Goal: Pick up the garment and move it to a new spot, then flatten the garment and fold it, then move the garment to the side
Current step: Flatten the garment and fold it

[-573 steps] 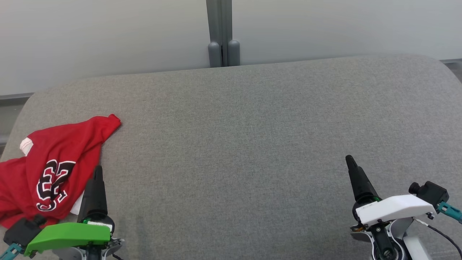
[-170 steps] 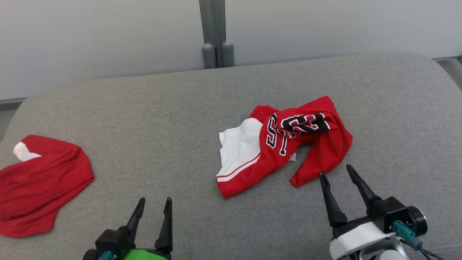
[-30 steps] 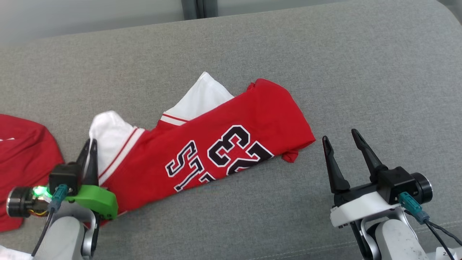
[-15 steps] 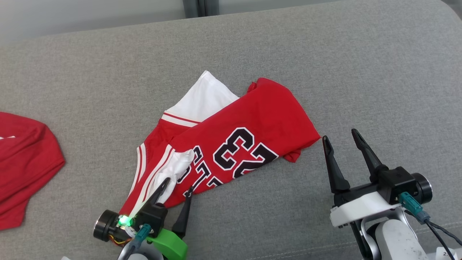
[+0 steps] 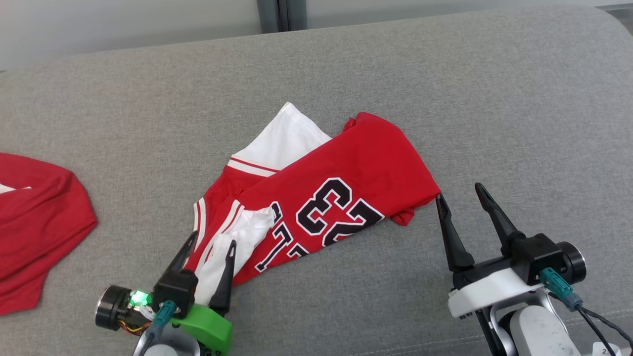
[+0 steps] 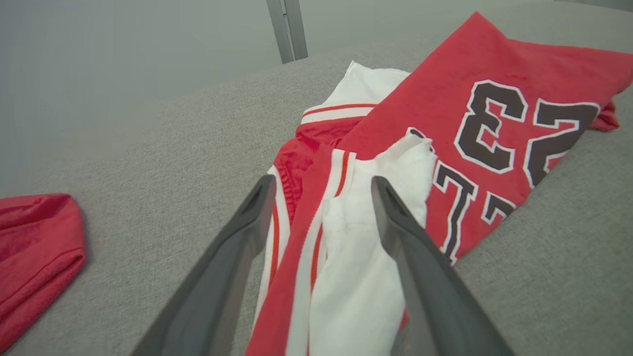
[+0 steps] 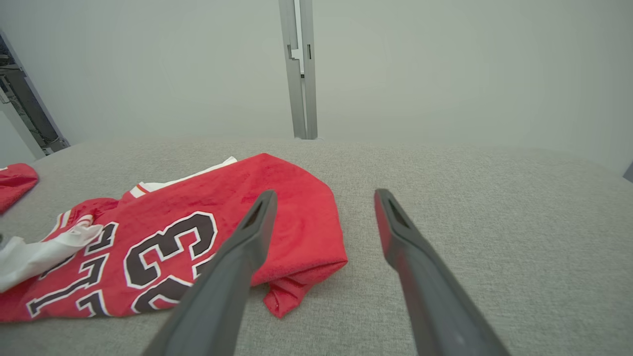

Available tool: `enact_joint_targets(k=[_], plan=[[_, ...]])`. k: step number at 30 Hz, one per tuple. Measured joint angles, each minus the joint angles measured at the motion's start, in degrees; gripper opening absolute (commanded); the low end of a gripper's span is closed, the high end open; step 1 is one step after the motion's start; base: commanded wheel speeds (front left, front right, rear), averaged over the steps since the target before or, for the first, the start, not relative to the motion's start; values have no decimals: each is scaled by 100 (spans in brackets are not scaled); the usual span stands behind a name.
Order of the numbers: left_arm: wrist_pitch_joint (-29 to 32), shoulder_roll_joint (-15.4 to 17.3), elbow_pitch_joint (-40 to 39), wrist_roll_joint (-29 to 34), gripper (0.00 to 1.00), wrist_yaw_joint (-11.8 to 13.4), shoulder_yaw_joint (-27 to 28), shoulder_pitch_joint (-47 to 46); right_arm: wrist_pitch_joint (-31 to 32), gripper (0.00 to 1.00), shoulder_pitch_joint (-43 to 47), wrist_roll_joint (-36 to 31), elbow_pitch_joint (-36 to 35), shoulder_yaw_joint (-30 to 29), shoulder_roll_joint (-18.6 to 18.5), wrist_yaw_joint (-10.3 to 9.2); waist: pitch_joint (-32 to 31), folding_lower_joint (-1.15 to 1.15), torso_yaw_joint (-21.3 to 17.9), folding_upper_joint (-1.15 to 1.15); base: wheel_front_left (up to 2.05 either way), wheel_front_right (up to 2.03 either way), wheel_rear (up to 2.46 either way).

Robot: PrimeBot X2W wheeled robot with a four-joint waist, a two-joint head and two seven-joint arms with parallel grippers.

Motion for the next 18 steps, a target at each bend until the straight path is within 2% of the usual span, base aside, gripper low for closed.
enact_joint_targets(k=[9,18], plan=[[481,-22,398,-112,100,-52,-110,-50,0,100,-4,-1,2,0,-2,0,6,0,-112,0,0,0,0],[371,-57,577,-227,100,-51,-62,-238,0,100,-5,20,10,14,-2,0,23,0,-153,0,0,0,0]])
